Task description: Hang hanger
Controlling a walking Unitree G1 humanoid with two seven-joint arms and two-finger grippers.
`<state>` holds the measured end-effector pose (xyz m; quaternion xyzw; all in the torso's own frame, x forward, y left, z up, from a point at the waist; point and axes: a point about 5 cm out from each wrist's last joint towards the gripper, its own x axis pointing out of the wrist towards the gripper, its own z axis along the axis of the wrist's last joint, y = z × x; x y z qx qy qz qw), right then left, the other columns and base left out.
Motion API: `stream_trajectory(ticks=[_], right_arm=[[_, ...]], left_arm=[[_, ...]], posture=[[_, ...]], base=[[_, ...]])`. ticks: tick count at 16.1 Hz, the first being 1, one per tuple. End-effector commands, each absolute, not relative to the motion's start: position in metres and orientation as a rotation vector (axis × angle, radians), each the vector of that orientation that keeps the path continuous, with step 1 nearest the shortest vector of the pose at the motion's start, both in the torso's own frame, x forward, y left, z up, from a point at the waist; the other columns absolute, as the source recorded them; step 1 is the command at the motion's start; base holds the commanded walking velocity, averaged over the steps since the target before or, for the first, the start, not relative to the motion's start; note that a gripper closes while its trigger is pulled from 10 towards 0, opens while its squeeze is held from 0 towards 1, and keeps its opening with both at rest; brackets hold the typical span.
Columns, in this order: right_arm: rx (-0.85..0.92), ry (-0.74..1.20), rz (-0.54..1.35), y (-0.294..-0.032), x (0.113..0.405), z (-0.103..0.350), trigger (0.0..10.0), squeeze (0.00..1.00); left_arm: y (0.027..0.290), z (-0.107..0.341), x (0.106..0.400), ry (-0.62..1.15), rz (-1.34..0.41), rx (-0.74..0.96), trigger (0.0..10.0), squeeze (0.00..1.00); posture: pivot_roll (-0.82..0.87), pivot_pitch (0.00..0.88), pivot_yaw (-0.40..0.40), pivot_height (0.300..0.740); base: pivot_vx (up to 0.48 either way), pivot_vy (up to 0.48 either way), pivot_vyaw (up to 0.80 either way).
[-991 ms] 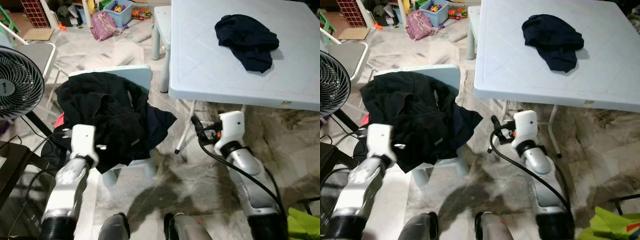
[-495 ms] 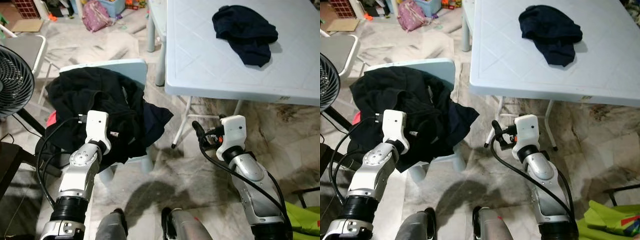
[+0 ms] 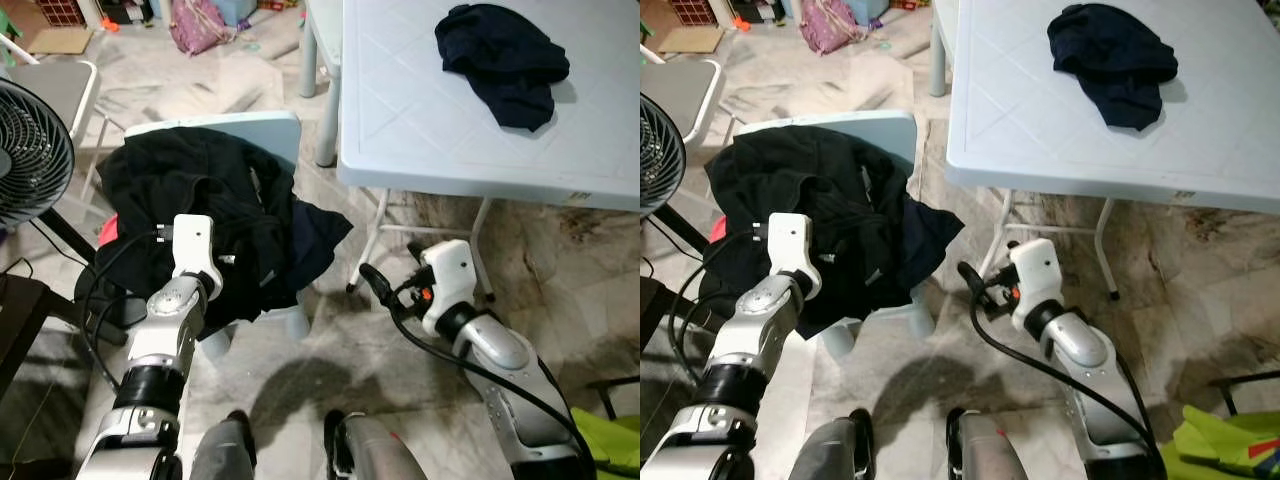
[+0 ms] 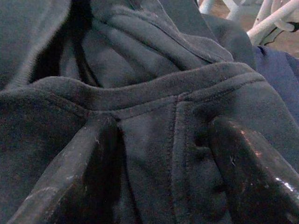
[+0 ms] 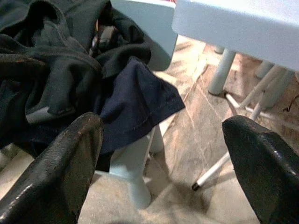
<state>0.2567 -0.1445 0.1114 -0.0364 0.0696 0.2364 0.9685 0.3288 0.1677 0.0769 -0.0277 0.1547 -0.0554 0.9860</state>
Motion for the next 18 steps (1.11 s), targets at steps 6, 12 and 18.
stream_trajectory(ticks=[6,12,18], right_arm=[[-0.093,0.142,0.513,-0.140,0.250,0.115,10.0,0.00],[-0.113,0.129,0.499,-0.139,0.254,0.115,10.0,0.00],[-0.128,0.102,0.487,-0.139,0.261,0.118,10.0,0.00]], left_arm=[[0.162,0.067,0.334,0.357,-0.130,-0.069,0.0,0.00],[0.168,0.066,0.333,0.342,-0.103,0.004,0.0,0.00],[0.162,0.066,0.332,0.321,-0.106,0.020,0.0,0.00]], posture=[[-0.12,0.217,-0.073,0.740],[-0.10,0.203,-0.080,0.740],[-0.09,0.188,-0.085,0.740]], base=[[0.000,0.000,0.00],[0.000,0.000,0.00],[0.000,0.000,0.00]])
